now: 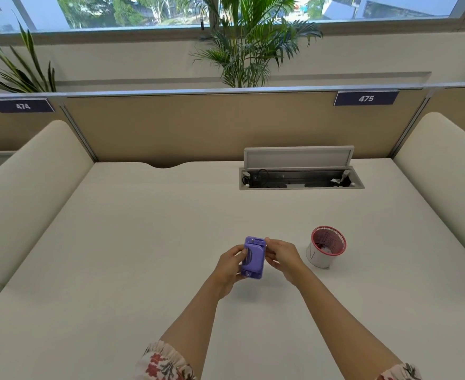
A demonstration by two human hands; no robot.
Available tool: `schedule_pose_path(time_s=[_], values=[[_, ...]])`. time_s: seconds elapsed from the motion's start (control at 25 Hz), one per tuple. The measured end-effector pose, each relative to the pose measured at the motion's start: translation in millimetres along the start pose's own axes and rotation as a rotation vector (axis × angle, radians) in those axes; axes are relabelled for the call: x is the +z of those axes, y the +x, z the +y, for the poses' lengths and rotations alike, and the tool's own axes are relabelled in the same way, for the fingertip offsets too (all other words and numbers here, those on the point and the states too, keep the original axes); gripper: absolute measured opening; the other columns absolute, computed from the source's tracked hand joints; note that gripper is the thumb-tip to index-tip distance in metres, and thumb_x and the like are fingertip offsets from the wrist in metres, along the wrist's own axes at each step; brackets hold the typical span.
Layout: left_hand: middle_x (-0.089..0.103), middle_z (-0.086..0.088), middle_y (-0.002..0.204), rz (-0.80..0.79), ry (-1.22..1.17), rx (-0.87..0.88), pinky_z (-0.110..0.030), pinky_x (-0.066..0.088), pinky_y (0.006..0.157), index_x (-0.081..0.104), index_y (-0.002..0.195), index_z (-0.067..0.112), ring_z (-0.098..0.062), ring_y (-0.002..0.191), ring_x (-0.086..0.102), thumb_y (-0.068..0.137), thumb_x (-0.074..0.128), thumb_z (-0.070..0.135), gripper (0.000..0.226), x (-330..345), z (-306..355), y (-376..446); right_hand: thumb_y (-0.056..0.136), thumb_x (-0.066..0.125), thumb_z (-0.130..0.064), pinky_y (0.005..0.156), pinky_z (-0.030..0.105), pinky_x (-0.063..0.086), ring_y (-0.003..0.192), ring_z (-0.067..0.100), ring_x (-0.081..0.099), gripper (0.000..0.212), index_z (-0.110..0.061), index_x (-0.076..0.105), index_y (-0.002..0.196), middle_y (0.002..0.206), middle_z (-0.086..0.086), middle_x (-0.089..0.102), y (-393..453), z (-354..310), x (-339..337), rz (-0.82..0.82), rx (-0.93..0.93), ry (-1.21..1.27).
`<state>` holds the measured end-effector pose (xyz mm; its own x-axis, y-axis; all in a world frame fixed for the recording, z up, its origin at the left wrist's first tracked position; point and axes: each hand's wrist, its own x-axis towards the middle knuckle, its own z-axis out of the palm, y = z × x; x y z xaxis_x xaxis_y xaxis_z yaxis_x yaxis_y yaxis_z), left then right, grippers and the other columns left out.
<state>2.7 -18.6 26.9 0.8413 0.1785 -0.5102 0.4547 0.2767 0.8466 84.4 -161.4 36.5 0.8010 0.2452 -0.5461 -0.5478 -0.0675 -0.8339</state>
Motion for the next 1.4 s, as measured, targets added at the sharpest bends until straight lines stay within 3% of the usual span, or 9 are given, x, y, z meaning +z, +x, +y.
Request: schedule_pose_path(time_s=[0.16, 0.32, 0.44, 0.52, 0.68, 0.88, 1.2, 1.28, 1.4], values=[[0.077, -0.002, 0.098, 0.054, -0.041, 0.004, -0.029, 0.059, 0.065, 0.068, 0.108, 0.024, -0.021, 0.082, 0.073, 0.102, 0.051, 0.026, 0.018, 1.2, -1.6, 4.4, 0.097, 0.058, -0.036, 0.083, 0.035, 0.058, 0.08, 0.016, 0.069, 0.026, -0.012, 0.064, 0.101, 0.089, 0.001, 0.072, -5.0, 4.5, 11.6, 0.229, -0.216, -0.223], [0.079, -0.006, 0.099, 0.073, -0.123, 0.049, -0.032, 0.061, 0.062, 0.065, 0.111, 0.017, -0.024, 0.079, 0.078, 0.103, 0.05, 0.024, 0.019, 2.1, 6.3, 9.2, 0.094, 0.062, -0.037, 0.073, 0.032, 0.059, 0.084, 0.024, 0.071, 0.029, -0.01, 0.07, 0.097, 0.09, 0.006, 0.075, -14.6, 6.5, 23.5, 0.049, -0.315, -0.379], [0.077, -0.012, 0.104, 0.096, -0.192, -0.025, -0.035, 0.061, 0.061, 0.069, 0.113, 0.015, -0.026, 0.078, 0.077, 0.101, 0.047, 0.027, 0.028, 0.4, 11.6, 11.3, 0.094, 0.063, -0.029, 0.066, 0.024, 0.056, 0.08, 0.022, 0.07, 0.02, -0.012, 0.073, 0.096, 0.087, 0.005, 0.075, -18.0, 5.4, 23.8, 0.026, -0.376, -0.465], [0.079, -0.009, 0.1, 0.093, -0.215, -0.09, -0.036, 0.061, 0.06, 0.072, 0.109, 0.017, -0.025, 0.078, 0.077, 0.104, 0.039, 0.041, 0.041, -3.1, 13.4, 12.2, 0.094, 0.064, -0.027, 0.073, 0.031, 0.058, 0.084, 0.024, 0.071, 0.019, -0.011, 0.074, 0.098, 0.09, 0.007, 0.076, -18.9, 4.8, 23.7, 0.014, -0.371, -0.482], [0.078, -0.009, 0.104, 0.095, -0.128, -0.076, -0.035, 0.061, 0.061, 0.072, 0.107, 0.021, -0.025, 0.087, 0.077, 0.102, 0.035, 0.054, 0.049, -8.9, 15.6, 14.8, 0.093, 0.065, -0.027, 0.075, 0.031, 0.059, 0.082, 0.022, 0.071, 0.02, -0.012, 0.075, 0.101, 0.087, 0.003, 0.075, -21.9, 4.6, 24.2, -0.027, -0.37, -0.493], [0.077, -0.008, 0.103, 0.118, -0.094, -0.055, -0.032, 0.061, 0.059, 0.071, 0.102, 0.024, -0.023, 0.086, 0.076, 0.103, 0.032, 0.053, 0.048, -7.8, 16.0, 14.1, 0.093, 0.065, -0.028, 0.08, 0.036, 0.062, 0.086, 0.024, 0.072, 0.021, -0.012, 0.075, 0.101, 0.088, 0.004, 0.075, -24.6, 1.4, 26.5, -0.039, -0.379, -0.477], [0.077, -0.012, 0.106, 0.145, -0.146, -0.031, -0.033, 0.061, 0.062, 0.071, 0.11, 0.018, -0.026, 0.087, 0.075, 0.104, 0.032, 0.051, 0.05, -4.4, 17.1, 12.3, 0.092, 0.066, -0.03, 0.076, 0.034, 0.062, 0.084, 0.022, 0.073, 0.017, -0.016, 0.075, 0.097, 0.084, -0.001, 0.074, -28.6, -0.7, 30.4, -0.011, -0.4, -0.47], [0.079, -0.012, 0.104, 0.081, -0.221, -0.016, -0.035, 0.062, 0.066, 0.072, 0.11, 0.018, -0.026, 0.088, 0.077, 0.104, 0.033, 0.049, 0.05, -1.4, 14.2, 10.4, 0.093, 0.065, -0.03, 0.075, 0.033, 0.061, 0.084, 0.023, 0.072, 0.016, -0.017, 0.074, 0.092, 0.083, 0.0, 0.074, -28.1, -5.3, 30.1, 0.026, -0.407, -0.456], [0.076, -0.015, 0.115, -0.009, -0.377, -0.001, -0.042, 0.061, 0.083, 0.069, 0.12, 0.015, -0.03, 0.104, 0.073, 0.105, 0.035, 0.043, 0.046, 5.6, 8.3, 8.2, 0.093, 0.065, -0.029, 0.077, 0.037, 0.062, 0.086, 0.026, 0.073, 0.014, -0.019, 0.072, 0.086, 0.087, 0.007, 0.076, -27.0, -16.4, 29.7, 0.08, -0.381, -0.375]])
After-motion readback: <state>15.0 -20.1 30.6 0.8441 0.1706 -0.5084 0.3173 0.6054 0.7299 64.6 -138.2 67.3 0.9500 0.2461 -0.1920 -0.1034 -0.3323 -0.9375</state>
